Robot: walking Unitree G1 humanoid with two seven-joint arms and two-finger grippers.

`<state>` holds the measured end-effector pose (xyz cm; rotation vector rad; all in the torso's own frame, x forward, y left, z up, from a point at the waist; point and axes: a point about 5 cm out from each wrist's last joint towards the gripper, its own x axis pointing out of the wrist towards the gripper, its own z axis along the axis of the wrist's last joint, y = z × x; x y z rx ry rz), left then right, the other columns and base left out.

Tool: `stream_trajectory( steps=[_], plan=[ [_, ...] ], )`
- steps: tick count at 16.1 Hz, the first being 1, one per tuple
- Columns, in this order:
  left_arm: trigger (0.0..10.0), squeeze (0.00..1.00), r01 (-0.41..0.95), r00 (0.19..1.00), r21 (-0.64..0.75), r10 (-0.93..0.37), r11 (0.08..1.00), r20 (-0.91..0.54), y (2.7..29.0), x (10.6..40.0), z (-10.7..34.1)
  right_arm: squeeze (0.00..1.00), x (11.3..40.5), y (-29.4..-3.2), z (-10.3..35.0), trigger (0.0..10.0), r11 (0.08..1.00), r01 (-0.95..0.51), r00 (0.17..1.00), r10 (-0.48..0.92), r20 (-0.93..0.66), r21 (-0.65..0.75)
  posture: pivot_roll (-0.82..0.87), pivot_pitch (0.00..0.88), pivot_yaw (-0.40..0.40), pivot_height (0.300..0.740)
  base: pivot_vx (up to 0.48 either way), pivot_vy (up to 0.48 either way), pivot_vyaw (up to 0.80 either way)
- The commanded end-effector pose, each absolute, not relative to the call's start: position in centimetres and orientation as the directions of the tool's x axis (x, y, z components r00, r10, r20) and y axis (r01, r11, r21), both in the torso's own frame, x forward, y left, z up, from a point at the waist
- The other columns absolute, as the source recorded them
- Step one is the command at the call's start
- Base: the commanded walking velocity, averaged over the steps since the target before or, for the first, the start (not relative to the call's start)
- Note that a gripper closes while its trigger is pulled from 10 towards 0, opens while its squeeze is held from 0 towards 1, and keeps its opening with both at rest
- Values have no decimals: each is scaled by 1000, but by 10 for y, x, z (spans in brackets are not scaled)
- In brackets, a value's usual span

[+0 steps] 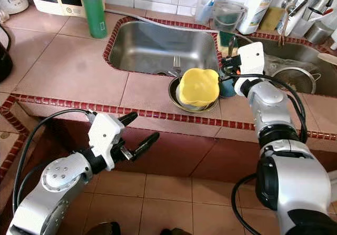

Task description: Kitchen organization

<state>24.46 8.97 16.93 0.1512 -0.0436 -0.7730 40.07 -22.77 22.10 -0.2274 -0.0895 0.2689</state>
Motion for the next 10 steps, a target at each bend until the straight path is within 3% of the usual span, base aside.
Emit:
stream_trajectory(
  steps=[1,10],
  plan=[
    [10000,0,695,712,156,-703,702,-8,88,244,172,0,401,-231,223,0,940,-250,962,269,53,-233,44,170,-132,732,0,0,0],
    [10000,0,698,707,160,-707,698,-1,86,247,172,0,396,-232,204,0,916,-306,951,308,-36,-260,32,162,-129,732,0,0,0]
  ],
)
